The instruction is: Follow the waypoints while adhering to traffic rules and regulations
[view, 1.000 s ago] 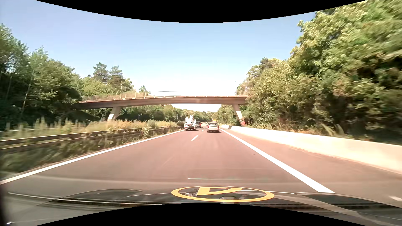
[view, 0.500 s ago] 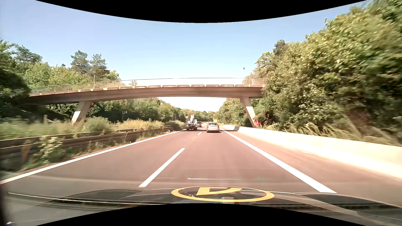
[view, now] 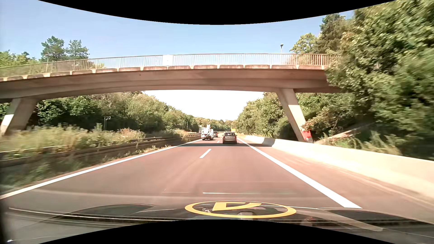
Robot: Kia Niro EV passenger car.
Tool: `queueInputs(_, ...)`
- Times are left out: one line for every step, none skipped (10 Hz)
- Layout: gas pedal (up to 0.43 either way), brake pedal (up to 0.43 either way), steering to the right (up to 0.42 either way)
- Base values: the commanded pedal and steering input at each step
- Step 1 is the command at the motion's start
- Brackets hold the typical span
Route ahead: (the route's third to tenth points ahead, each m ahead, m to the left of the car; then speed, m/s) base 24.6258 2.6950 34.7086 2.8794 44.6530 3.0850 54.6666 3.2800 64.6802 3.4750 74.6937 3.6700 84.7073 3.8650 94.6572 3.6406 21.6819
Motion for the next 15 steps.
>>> queueInputs(0.177,0.0,-0.002)
queueInputs(0.177,0.0,-0.002)
queueInputs(0.177,0.0,-0.002)
queueInputs(0.177,0.0,-0.002)
queueInputs(0.177,0.0,-0.002)
queueInputs(0.177,0.0,-0.002)
queueInputs(0.177,0.0,-0.002)
queueInputs(0.177,0.0,-0.002)
queueInputs(0.197,0.0,-0.002)
queueInputs(0.197,0.0,-0.002)
queueInputs(0.197,0.0,-0.002)
queueInputs(0.197,0.0,-0.002)
queueInputs(0.197,0.0,-0.001)
queueInputs(0.197,0.0,-0.001)
queueInputs(0.197,0.0,-0.001)
